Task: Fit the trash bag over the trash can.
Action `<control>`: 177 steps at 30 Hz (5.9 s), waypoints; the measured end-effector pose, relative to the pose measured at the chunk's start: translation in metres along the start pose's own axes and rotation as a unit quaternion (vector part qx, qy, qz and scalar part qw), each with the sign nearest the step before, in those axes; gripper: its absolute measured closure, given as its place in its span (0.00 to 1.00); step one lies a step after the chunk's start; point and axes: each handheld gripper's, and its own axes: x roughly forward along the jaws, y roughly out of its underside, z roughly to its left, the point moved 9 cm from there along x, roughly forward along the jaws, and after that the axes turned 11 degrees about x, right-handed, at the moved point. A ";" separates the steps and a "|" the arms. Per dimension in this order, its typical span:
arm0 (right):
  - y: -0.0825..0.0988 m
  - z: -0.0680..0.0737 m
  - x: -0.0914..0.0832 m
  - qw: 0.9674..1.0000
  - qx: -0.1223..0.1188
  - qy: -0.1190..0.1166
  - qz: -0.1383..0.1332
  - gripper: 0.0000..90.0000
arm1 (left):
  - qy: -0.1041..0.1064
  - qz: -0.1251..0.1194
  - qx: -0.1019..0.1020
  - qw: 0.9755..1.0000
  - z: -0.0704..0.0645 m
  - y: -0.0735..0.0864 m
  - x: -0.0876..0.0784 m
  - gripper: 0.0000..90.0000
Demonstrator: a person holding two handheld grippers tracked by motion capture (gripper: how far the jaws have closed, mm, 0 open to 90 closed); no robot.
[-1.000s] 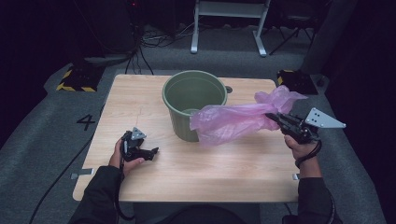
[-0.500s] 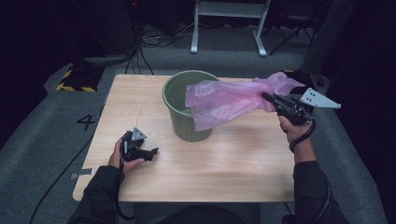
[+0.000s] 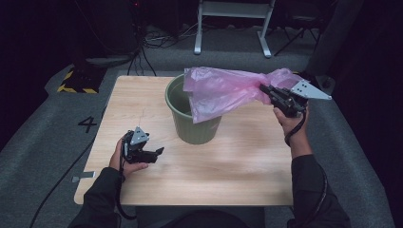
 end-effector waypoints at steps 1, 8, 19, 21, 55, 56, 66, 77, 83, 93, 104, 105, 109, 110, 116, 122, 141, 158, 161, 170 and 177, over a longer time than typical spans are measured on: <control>0.000 -0.001 0.001 1.000 0.002 0.005 -0.001 0.98 | 0.001 -0.002 0.002 1.000 0.000 -0.002 -0.002 0.21; 0.005 -0.004 0.012 0.999 -0.018 0.030 0.016 0.98 | -0.007 -0.047 0.009 0.999 0.004 -0.035 -0.023 0.22; 0.015 0.005 0.020 0.994 -0.082 0.046 0.053 0.97 | -0.023 -0.086 0.038 0.995 0.011 -0.098 -0.041 0.23; 0.015 0.008 0.022 0.994 -0.090 0.042 0.056 0.97 | -0.024 -0.092 0.041 0.995 0.014 -0.106 -0.044 0.23; 0.008 0.052 0.032 0.973 -0.209 0.013 0.094 0.97 | -0.025 -0.072 0.104 0.992 0.016 -0.201 0.004 0.48; 0.006 0.051 0.031 0.973 -0.210 0.014 0.095 0.97 | -0.016 -0.070 0.107 0.992 0.013 -0.203 0.006 0.51; 0.003 0.056 0.032 0.971 -0.218 0.011 0.096 0.97 | -0.012 -0.041 0.147 0.988 -0.001 -0.214 0.031 0.59; 0.007 0.075 0.045 0.968 -0.230 -0.007 0.100 0.97 | -0.017 -0.046 0.112 0.992 0.008 -0.207 0.030 0.43; 0.011 0.076 0.048 0.963 -0.244 0.009 0.113 0.97 | -0.028 -0.028 0.110 0.993 0.019 -0.195 0.027 0.51; 0.000 0.046 0.042 0.960 -0.242 0.046 0.131 0.97 | -0.043 -0.011 0.116 0.992 0.027 -0.190 0.033 0.73; 0.001 0.060 0.055 0.953 -0.265 0.016 0.143 0.96 | -0.029 -0.018 0.118 0.992 0.022 -0.198 0.034 0.62; 0.001 0.064 0.056 0.952 -0.270 0.014 0.144 0.96 | -0.025 -0.021 0.116 0.993 0.021 -0.198 0.032 0.60; 0.002 0.077 0.061 0.950 -0.277 0.003 0.145 0.96 | -0.012 -0.037 0.112 0.993 0.017 -0.201 0.025 0.49; 0.002 0.081 0.063 0.949 -0.279 0.001 0.145 0.96 | -0.009 -0.041 0.111 0.993 0.016 -0.202 0.024 0.46; 0.003 0.097 0.070 0.948 -0.284 -0.012 0.146 0.96 | 0.014 -0.051 0.120 0.991 0.001 -0.206 0.024 0.35; 0.007 0.104 0.071 0.948 -0.280 -0.022 0.147 0.95 | 0.009 -0.045 0.133 0.990 -0.009 -0.210 0.031 0.37; 0.016 0.095 0.053 0.970 -0.198 -0.036 0.134 0.42 | -0.020 -0.023 0.158 0.987 0.006 -0.195 0.036 0.95; 0.039 0.045 0.014 0.985 -0.111 -0.017 0.133 0.27 | -0.018 -0.028 0.145 0.989 0.022 -0.183 0.036 0.97; 0.051 0.045 0.021 0.982 -0.122 -0.018 0.146 0.25 | -0.015 -0.027 0.147 0.989 0.023 -0.182 0.036 0.96; 0.057 0.049 0.041 0.980 -0.158 0.022 0.123 0.86 | -0.009 -0.021 0.139 0.990 0.026 -0.176 0.035 0.89; 0.056 0.067 0.043 0.977 -0.183 -0.004 0.114 1.00 | -0.010 -0.057 0.101 0.993 0.023 -0.180 0.025 0.39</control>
